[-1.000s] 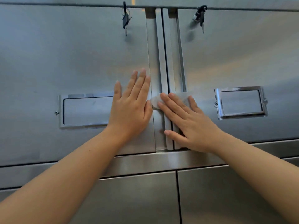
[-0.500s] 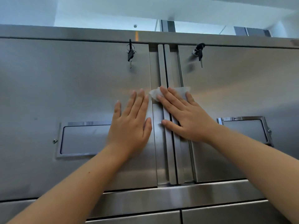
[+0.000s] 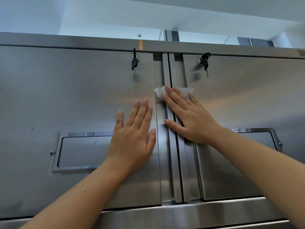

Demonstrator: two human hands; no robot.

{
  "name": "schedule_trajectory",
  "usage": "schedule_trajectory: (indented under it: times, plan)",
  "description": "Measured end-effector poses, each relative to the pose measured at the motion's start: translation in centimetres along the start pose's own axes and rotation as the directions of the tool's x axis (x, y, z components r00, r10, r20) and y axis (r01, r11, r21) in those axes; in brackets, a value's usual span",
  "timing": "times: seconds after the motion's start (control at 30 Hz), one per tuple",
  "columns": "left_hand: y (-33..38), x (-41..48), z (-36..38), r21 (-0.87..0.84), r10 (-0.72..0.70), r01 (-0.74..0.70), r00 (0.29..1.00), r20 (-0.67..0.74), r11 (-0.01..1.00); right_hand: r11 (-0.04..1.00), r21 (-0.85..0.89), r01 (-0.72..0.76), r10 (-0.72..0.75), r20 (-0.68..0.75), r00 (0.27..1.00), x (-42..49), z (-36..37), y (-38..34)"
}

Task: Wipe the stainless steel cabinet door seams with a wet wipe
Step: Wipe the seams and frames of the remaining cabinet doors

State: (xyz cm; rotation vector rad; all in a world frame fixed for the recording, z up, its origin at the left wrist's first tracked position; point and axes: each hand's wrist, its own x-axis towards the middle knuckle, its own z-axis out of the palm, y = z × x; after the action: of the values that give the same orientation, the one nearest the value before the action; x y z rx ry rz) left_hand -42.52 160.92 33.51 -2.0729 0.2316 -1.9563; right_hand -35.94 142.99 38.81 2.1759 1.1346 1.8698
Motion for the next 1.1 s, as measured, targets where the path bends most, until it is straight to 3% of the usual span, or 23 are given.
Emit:
schedule_trajectory:
  times: [0.27,0.43,0.67,0.9,1.1]
  plan:
    - [-0.1,0.0,0.2,0.027,0.018,-0.017,0.999,-0.039,0.999,0.994,-0.015,-0.112,0.112,0.03,0.993,7.9,-1.8,3.3]
    - [-0.1,-0.1,0.2,0.034,0.013,-0.012,0.999,-0.042,0.999,0.996,-0.045,-0.08,0.075,-0.101,0.992,5.4,0.1,1.8]
    - [-0.1,0.0,0.3,0.037,0.023,-0.021,0.998,-0.059,0.999,0.983,0.01,-0.183,0.183,-0.044,0.982,10.5,-2.0,3.6]
    - [-0.1,0.1,0.2,0.048,0.028,-0.024,0.997,-0.073,0.999,0.991,-0.013,-0.135,0.132,-0.146,0.98,7.0,-0.1,1.9]
    - [-0.1,0.0,0.2,0.059,0.024,-0.021,0.998,-0.051,0.998,0.974,0.01,-0.225,0.225,-0.036,0.974,10.2,-2.0,2.8]
